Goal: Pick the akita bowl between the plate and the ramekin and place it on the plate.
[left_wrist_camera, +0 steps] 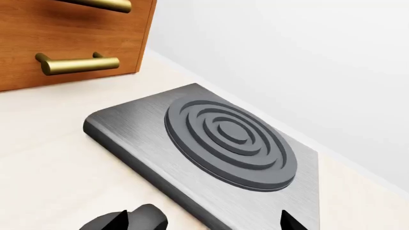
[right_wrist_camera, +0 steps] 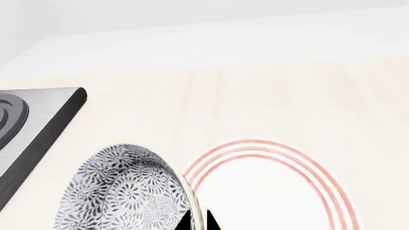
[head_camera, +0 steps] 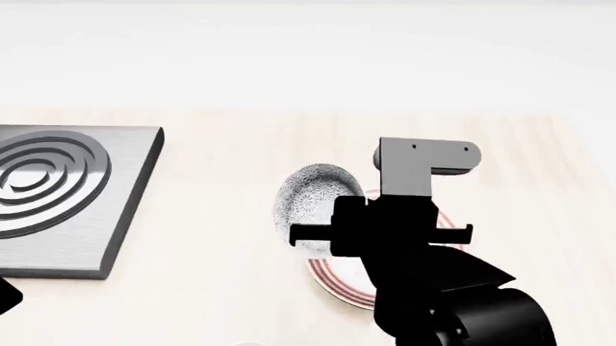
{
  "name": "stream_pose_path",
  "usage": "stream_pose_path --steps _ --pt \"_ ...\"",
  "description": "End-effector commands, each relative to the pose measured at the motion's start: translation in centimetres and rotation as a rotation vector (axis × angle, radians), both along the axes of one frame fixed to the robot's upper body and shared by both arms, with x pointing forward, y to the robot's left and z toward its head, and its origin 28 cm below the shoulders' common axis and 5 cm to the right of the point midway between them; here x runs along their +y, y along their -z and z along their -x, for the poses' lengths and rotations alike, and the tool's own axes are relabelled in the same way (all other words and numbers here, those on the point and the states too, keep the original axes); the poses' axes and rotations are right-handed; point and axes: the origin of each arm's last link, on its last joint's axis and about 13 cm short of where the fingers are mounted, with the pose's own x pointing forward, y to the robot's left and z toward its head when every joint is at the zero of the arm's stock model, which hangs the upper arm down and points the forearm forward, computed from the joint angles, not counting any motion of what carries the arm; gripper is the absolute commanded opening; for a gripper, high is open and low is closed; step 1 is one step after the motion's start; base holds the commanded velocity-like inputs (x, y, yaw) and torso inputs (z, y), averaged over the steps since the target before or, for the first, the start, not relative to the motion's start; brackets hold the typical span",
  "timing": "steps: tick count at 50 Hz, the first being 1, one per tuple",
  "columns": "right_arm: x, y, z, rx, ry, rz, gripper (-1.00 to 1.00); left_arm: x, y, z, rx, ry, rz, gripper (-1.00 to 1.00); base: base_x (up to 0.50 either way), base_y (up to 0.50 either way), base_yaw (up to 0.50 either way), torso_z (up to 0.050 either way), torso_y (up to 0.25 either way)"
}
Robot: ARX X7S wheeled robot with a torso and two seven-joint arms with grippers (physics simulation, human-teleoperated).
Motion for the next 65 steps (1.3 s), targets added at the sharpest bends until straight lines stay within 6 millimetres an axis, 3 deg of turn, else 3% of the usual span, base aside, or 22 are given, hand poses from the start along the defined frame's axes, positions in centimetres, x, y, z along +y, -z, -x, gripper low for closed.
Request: stream_pose_path --steps 1,21,40,59,65 --pt "-0.6 -1.1 -1.5 -0.006 0.029 -0.011 -1.00 0.0 0.0 0.0 0.000 0.000 0.001 1.00 0.00 0.00 0.00 0.000 0.000" --pt "-1.2 -1.2 -2.4 0.011 0.058 -0.021 -1.00 0.0 0.0 0.0 0.002 0.000 0.001 1.00 0.00 0.00 0.00 0.000 0.000" --pt "-2.0 0.0 -4.6 0.040 0.120 -0.089 -1.00 0.0 0.0 0.0 0.002 0.000 0.003 1.00 0.00 0.00 0.00 0.000 0.001" --pt "-1.9 -0.3 -7.4 0.085 0.225 -0.148 -1.00 0.0 0.1 -0.1 -0.004 0.001 -0.006 1.00 0.00 0.00 0.00 0.000 0.001" --pt "-1.9 -0.1 -7.4 0.118 0.240 -0.158 -1.00 0.0 0.0 0.0 -0.004 0.001 -0.008 1.00 0.00 0.00 0.00 0.000 0.000"
